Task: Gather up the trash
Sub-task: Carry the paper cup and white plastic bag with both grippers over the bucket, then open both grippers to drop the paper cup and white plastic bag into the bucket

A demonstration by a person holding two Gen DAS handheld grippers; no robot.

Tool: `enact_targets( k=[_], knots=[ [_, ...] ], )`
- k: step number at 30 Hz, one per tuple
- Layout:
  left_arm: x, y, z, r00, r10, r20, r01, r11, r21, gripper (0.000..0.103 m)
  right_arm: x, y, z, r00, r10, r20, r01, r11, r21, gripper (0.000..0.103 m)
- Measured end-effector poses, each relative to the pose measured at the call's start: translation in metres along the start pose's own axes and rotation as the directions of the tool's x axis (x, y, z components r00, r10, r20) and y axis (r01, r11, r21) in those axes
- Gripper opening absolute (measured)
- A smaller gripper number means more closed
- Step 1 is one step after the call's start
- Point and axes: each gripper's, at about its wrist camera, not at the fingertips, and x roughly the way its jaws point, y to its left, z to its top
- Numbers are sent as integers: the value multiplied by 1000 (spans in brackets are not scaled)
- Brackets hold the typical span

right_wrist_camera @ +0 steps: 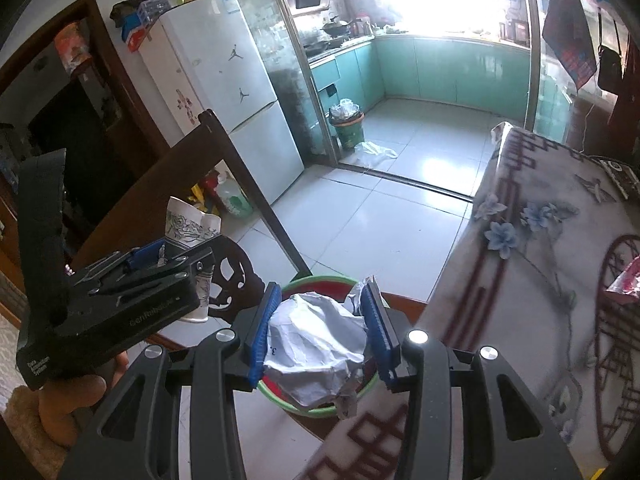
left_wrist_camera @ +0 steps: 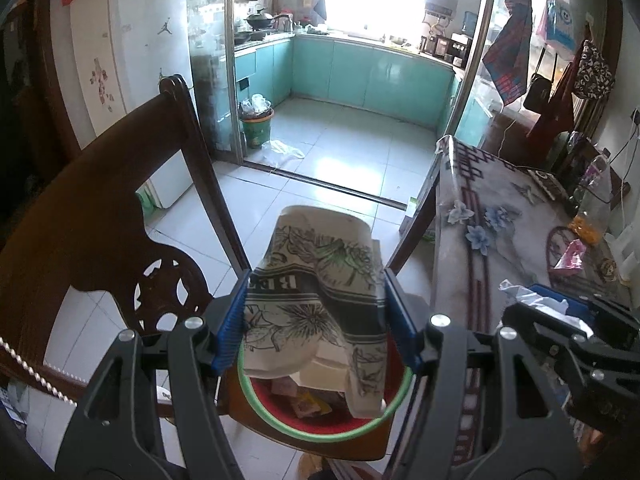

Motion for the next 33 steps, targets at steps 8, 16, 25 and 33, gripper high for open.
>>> enact_targets(
  k=[8, 16, 25, 33],
  knots=[
    [19, 15, 12, 1000, -12, -13, 12, 1000, -7, 60, 20, 10, 9, 1000, 4, -22, -5, 1000, -15, 41],
    [34, 21, 22, 999, -26, -18, 26, 1000, -12, 61, 38, 10, 15, 999, -6, -49, 5, 1000, -25, 42],
    [42, 18, 30, 999, -40, -14, 40, 999, -7, 61, 46, 6, 14, 998, -12, -67, 10, 1000, -23, 46],
    [41, 18, 32, 1000, -23, 5, 23, 1000, -5, 78, 50, 6, 13, 998, -2, -69, 1, 1000, -18, 51]
  ],
)
